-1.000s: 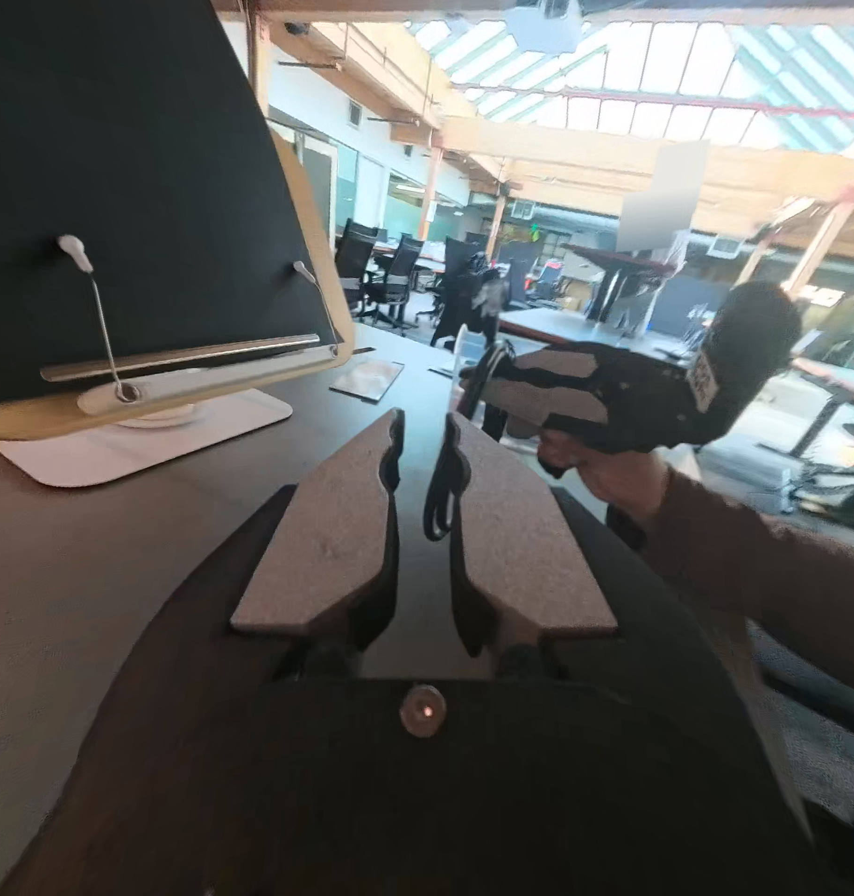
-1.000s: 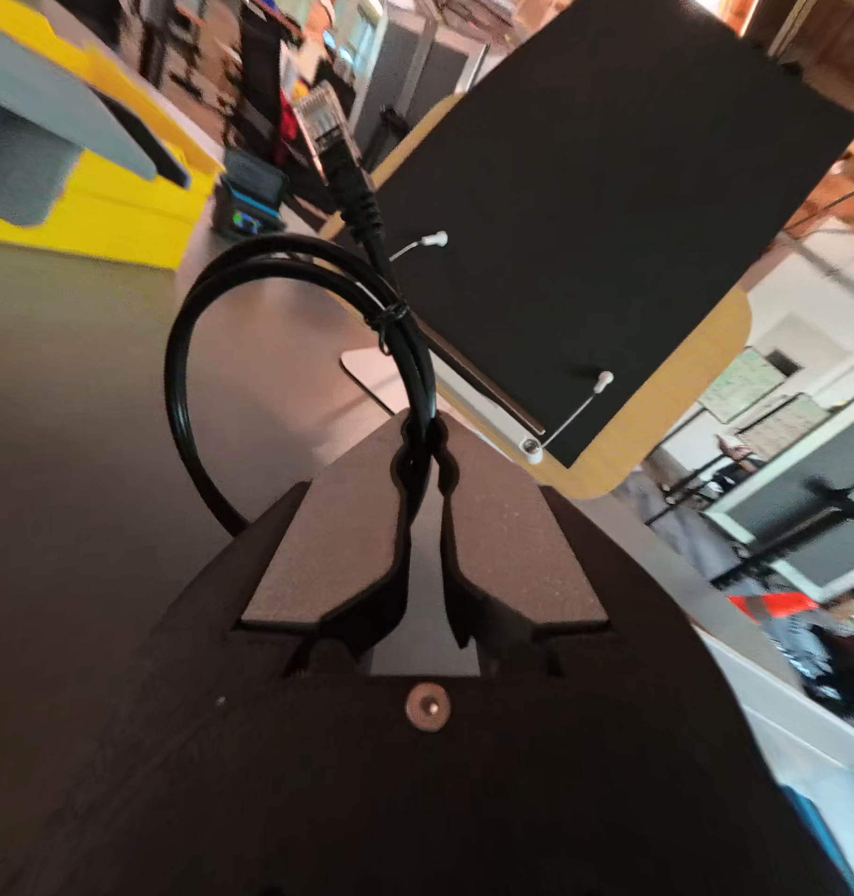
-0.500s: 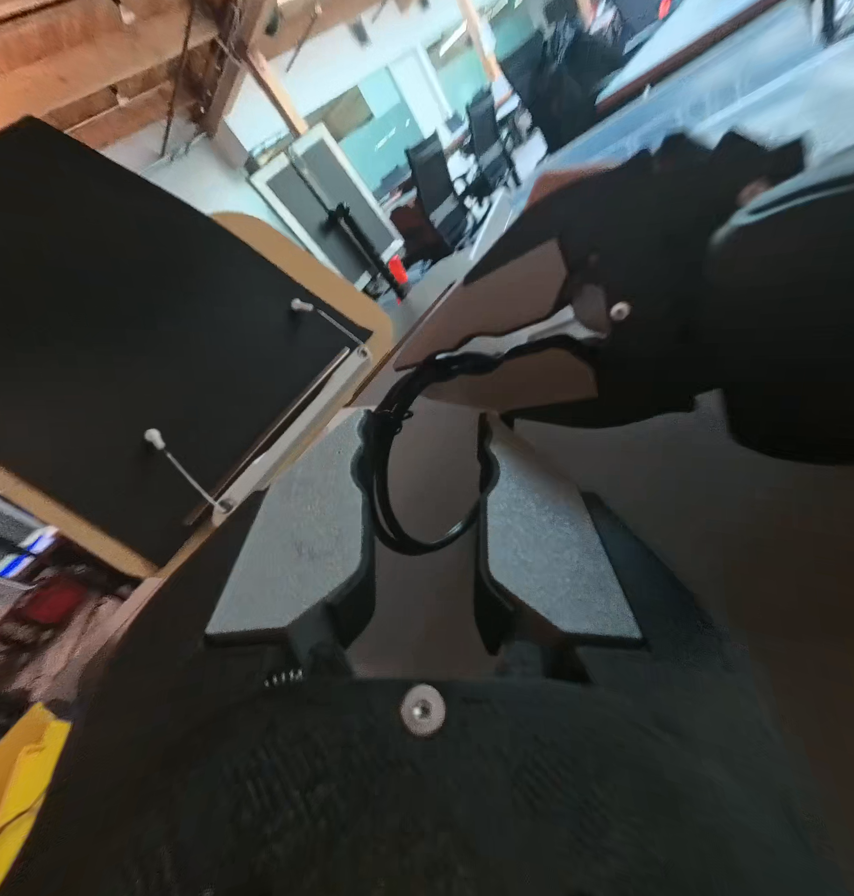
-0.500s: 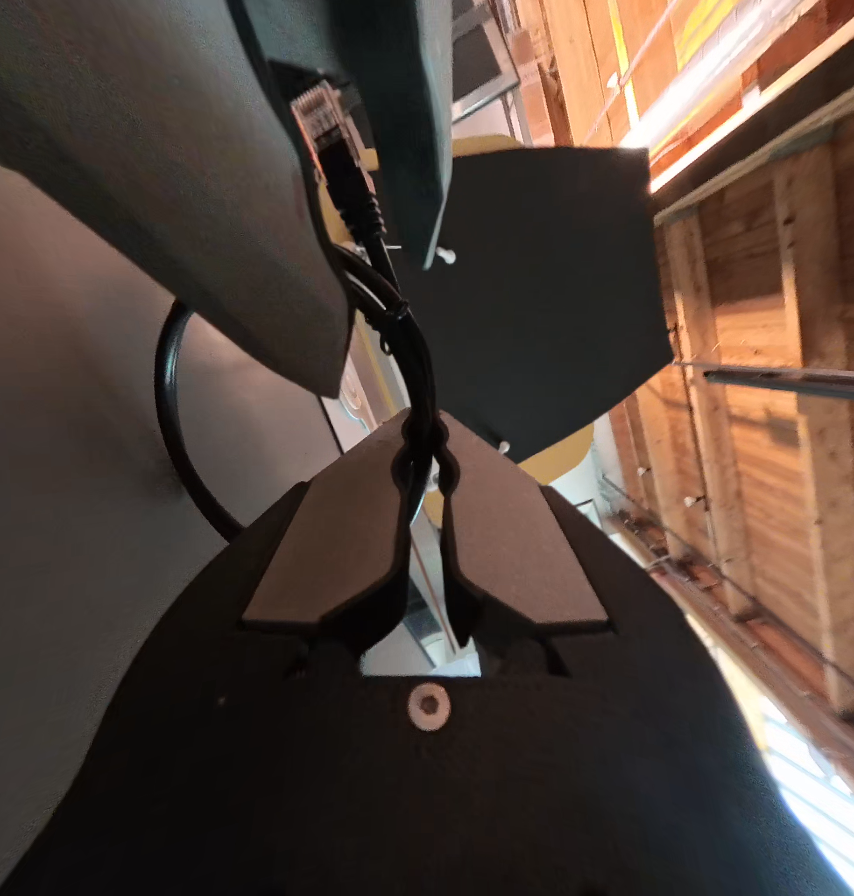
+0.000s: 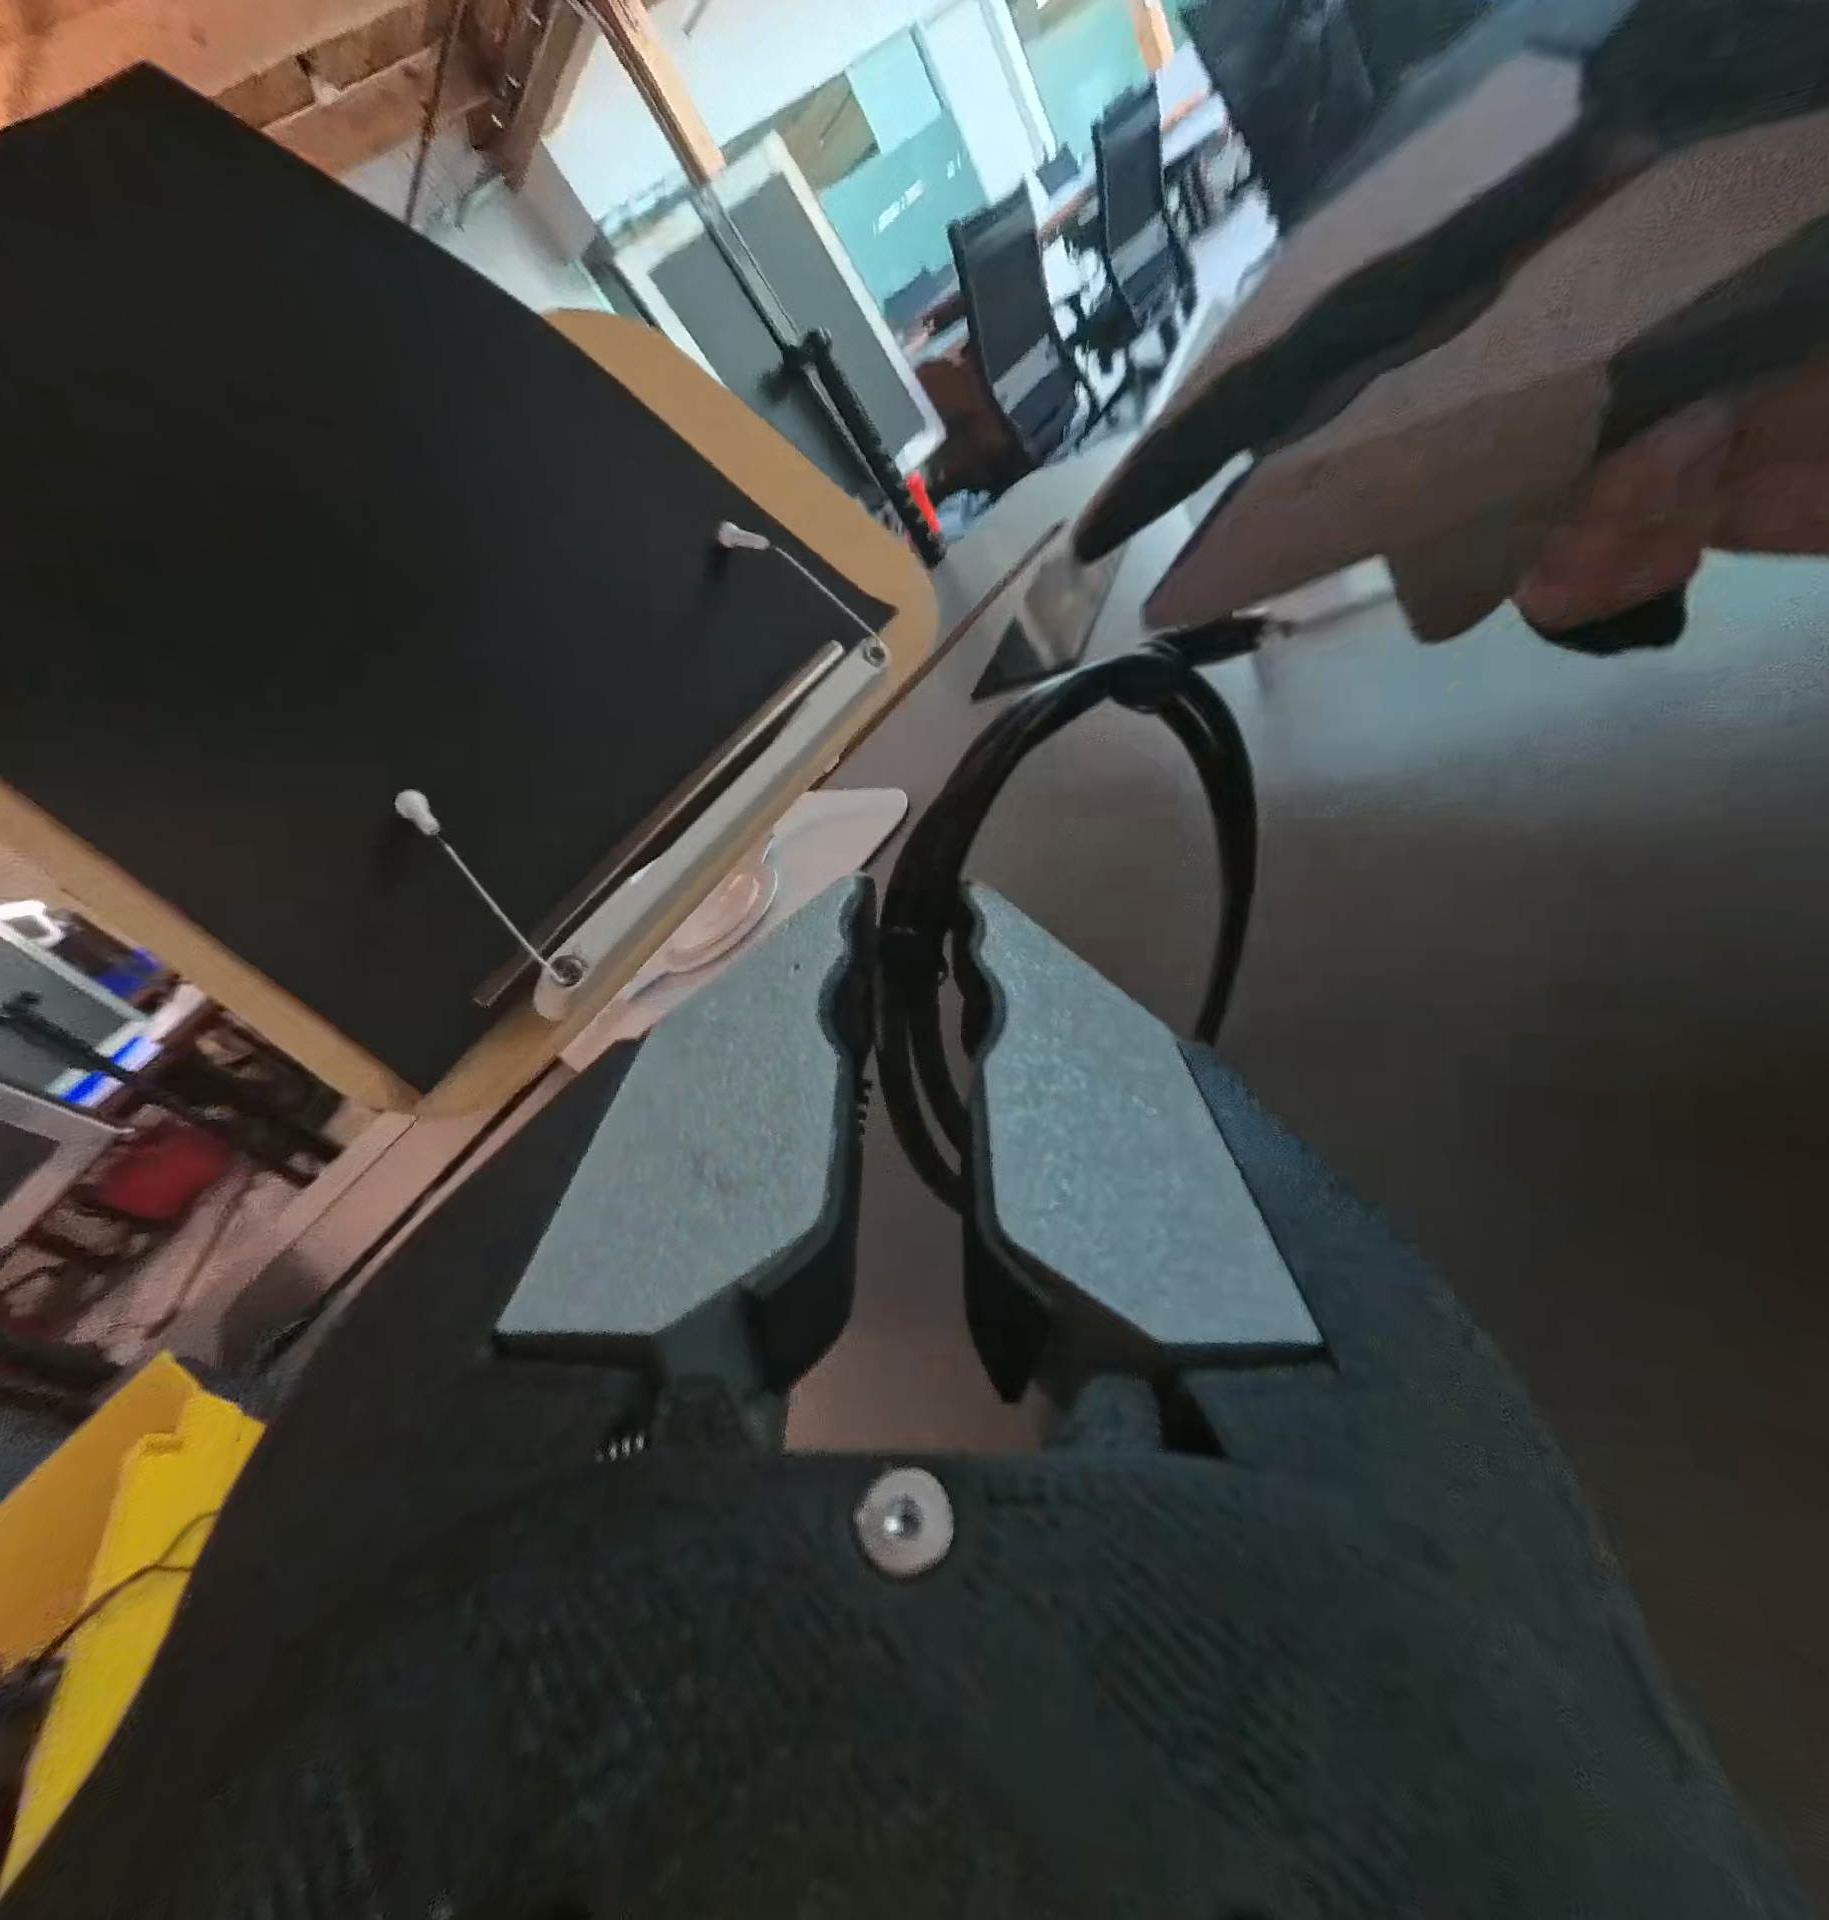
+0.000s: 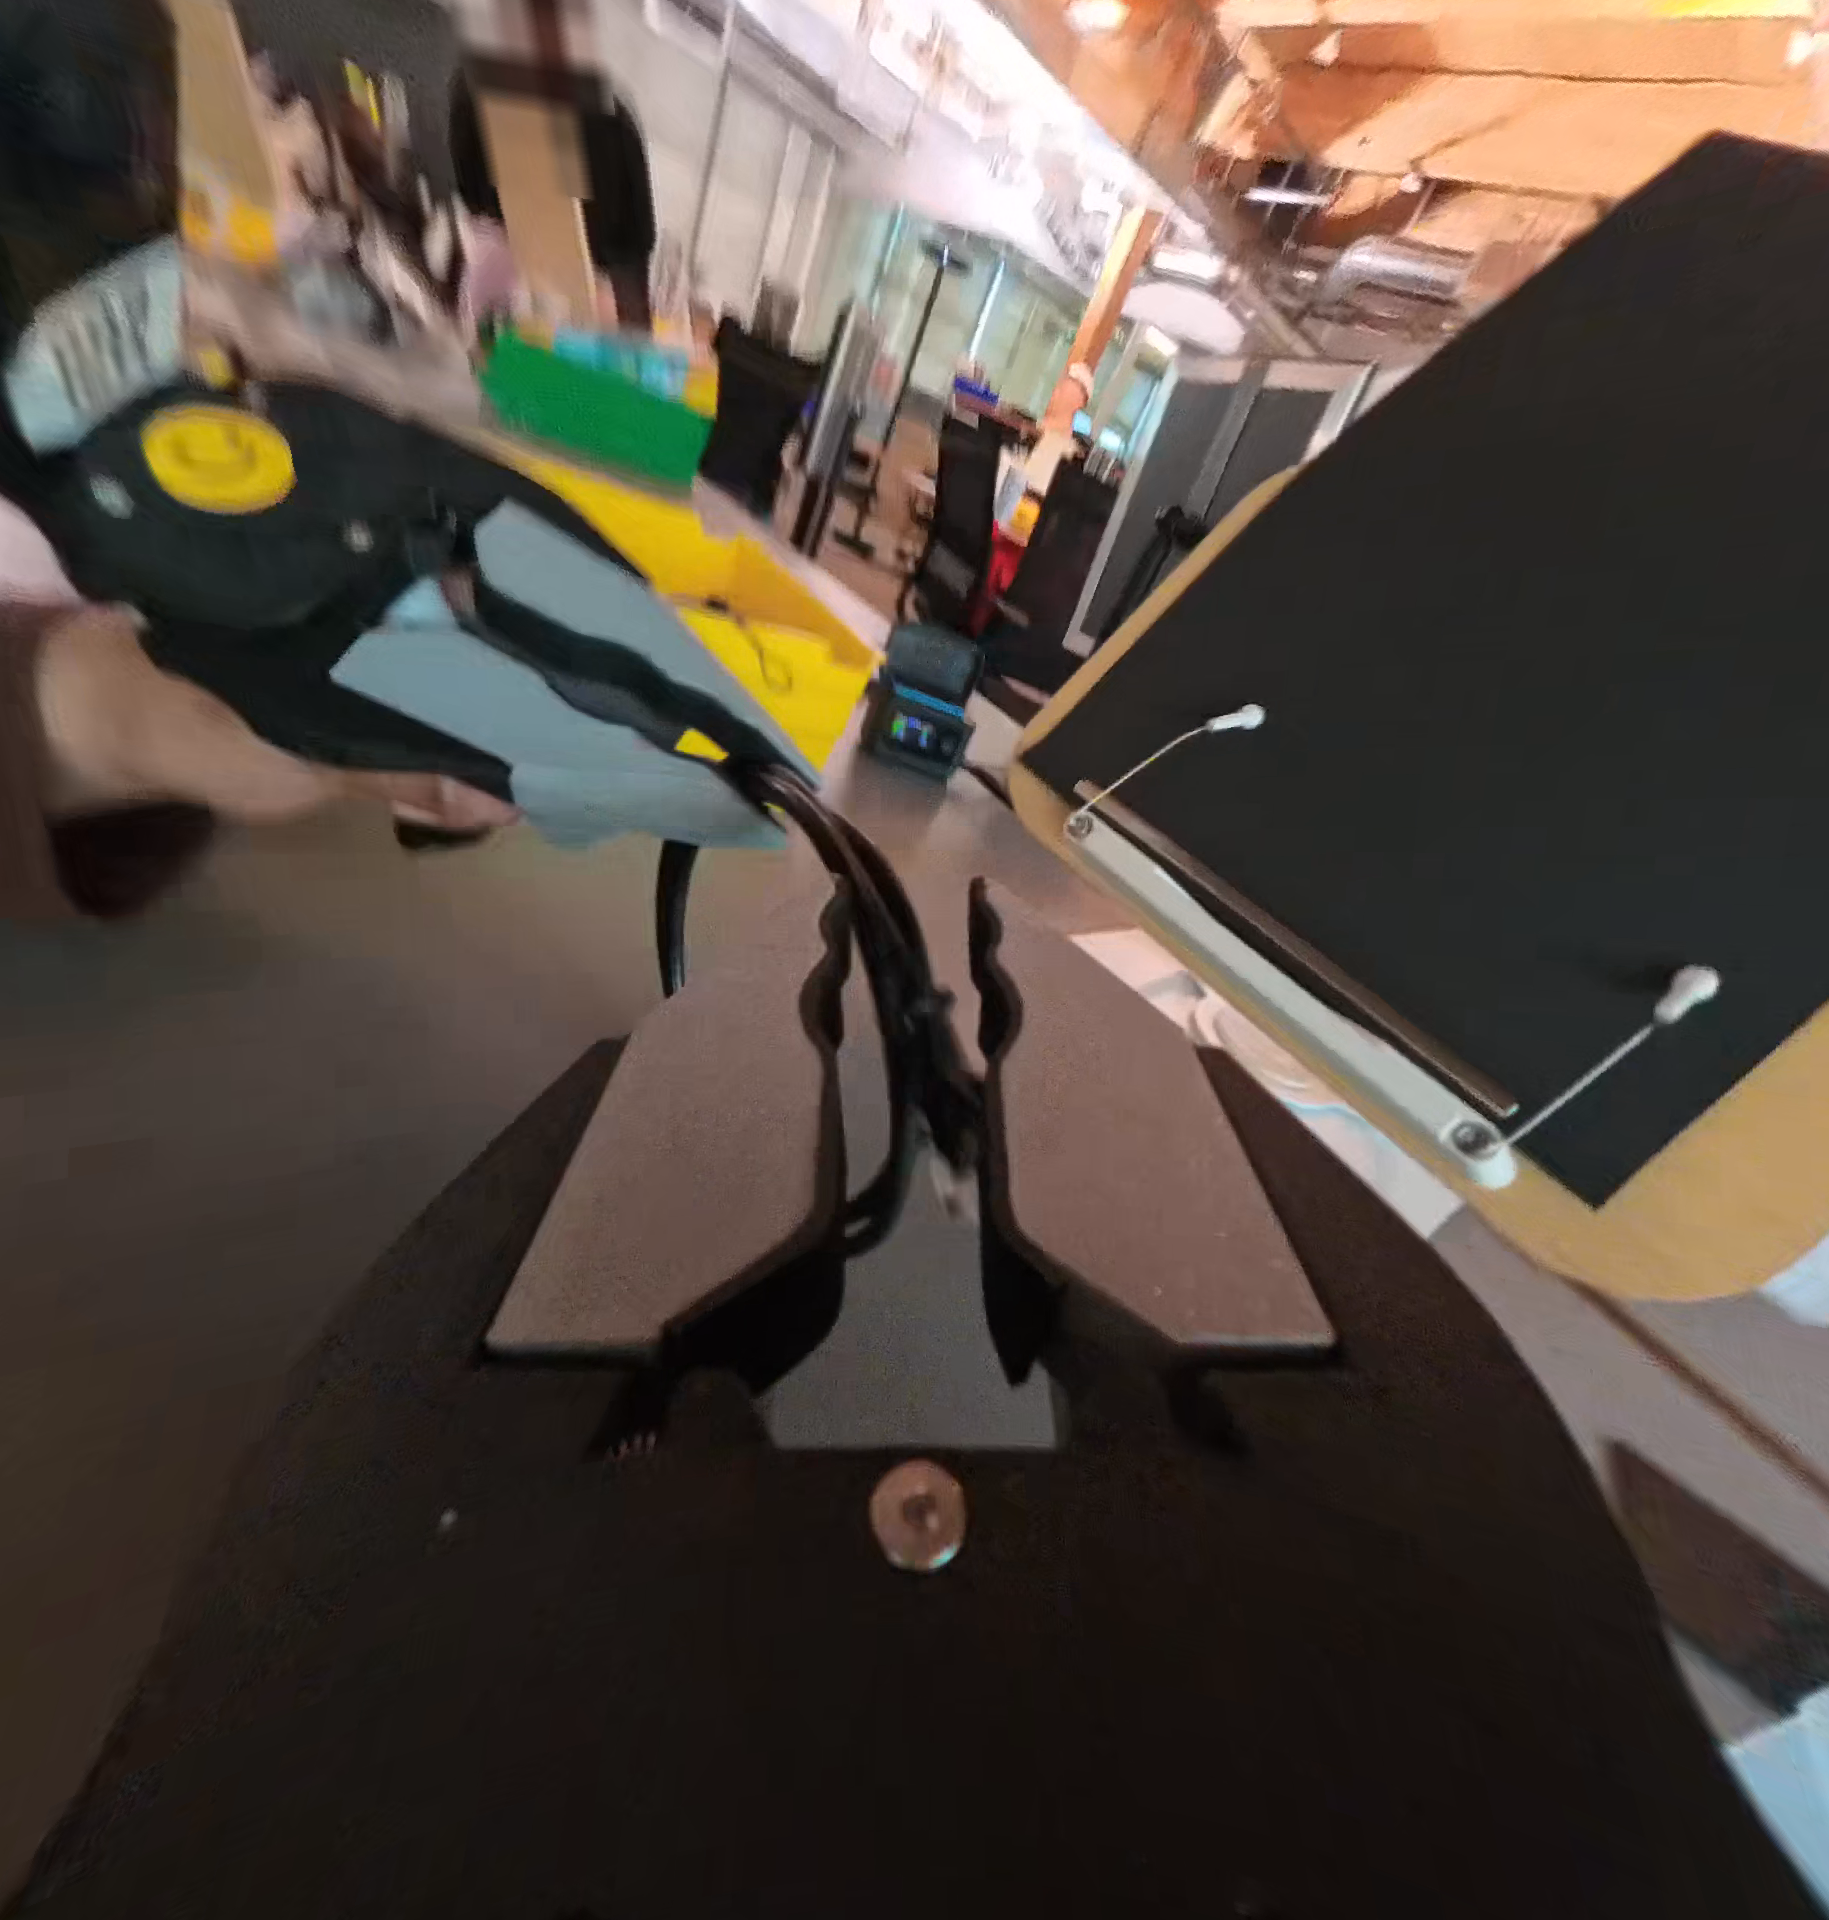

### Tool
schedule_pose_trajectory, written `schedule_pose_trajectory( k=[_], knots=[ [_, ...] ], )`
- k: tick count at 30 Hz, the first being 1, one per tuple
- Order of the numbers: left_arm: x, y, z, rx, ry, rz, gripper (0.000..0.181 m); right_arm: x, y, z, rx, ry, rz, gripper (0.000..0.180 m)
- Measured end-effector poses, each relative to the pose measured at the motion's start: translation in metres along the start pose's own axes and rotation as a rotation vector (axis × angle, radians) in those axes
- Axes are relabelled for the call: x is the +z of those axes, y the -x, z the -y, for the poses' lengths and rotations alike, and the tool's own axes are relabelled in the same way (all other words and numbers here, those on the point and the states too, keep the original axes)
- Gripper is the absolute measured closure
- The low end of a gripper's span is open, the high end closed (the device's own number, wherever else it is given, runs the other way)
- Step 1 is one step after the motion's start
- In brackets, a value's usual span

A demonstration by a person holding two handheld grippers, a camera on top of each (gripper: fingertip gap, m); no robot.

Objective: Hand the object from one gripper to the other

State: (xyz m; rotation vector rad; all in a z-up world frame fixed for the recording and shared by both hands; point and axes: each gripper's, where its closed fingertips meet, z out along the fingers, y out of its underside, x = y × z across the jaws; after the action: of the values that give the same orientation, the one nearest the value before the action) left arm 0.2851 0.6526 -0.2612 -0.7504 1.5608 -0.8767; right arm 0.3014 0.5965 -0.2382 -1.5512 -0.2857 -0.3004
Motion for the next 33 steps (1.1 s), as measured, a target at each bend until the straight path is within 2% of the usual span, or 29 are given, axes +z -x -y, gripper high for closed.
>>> schedule_pose_trajectory(
  k=[5,9,11,12,14,15,18,21,25,28,30,33],
  knots=[
    [-0.014,0.030,0.014,-0.240,-0.139,0.015,0.170,-0.023,-0.028,0.013,0.296,-0.133,0.035,0.161],
    [-0.022,0.040,0.024,-0.428,-0.243,-0.027,0.170,-0.016,-0.019,0.009,0.405,-0.115,0.118,0.139],
    [-0.023,0.038,0.028,-0.492,-0.281,-0.072,0.171,-0.006,-0.005,0.004,0.391,-0.079,0.159,0.135],
    [-0.023,0.035,0.030,-0.514,-0.291,-0.100,0.171,-0.002,0.001,0.004,0.366,-0.072,0.168,0.139],
    [-0.020,0.029,0.030,-0.541,-0.274,-0.135,0.170,0.002,0.010,0.010,0.295,-0.099,0.168,0.168],
    [-0.017,0.028,0.026,-0.558,-0.244,-0.134,0.170,0.003,0.011,0.012,0.252,-0.108,0.150,0.175],
    [-0.013,0.030,0.015,-0.630,-0.195,-0.129,0.166,0.004,-0.002,0.005,0.177,-0.041,0.064,0.179],
    [-0.010,0.034,0.007,-0.722,-0.169,-0.142,0.154,-0.001,-0.029,-0.003,0.051,0.010,-0.141,0.180],
    [-0.007,0.014,0.009,-0.862,-0.151,-0.318,0.148,-0.006,-0.043,-0.005,-0.272,0.089,-0.363,0.179],
    [-0.005,-0.008,0.016,-0.959,-0.130,-0.492,0.136,0.001,-0.030,-0.004,-0.471,0.114,-0.388,0.178],
    [-0.001,-0.014,0.011,-0.921,-0.084,-0.485,0.127,0.007,-0.018,-0.002,-0.533,0.109,-0.357,0.179],
    [0.005,-0.004,-0.006,-0.686,-0.008,-0.289,0.125,0.010,-0.005,0.000,-0.518,0.084,-0.283,0.178]
  ],
)
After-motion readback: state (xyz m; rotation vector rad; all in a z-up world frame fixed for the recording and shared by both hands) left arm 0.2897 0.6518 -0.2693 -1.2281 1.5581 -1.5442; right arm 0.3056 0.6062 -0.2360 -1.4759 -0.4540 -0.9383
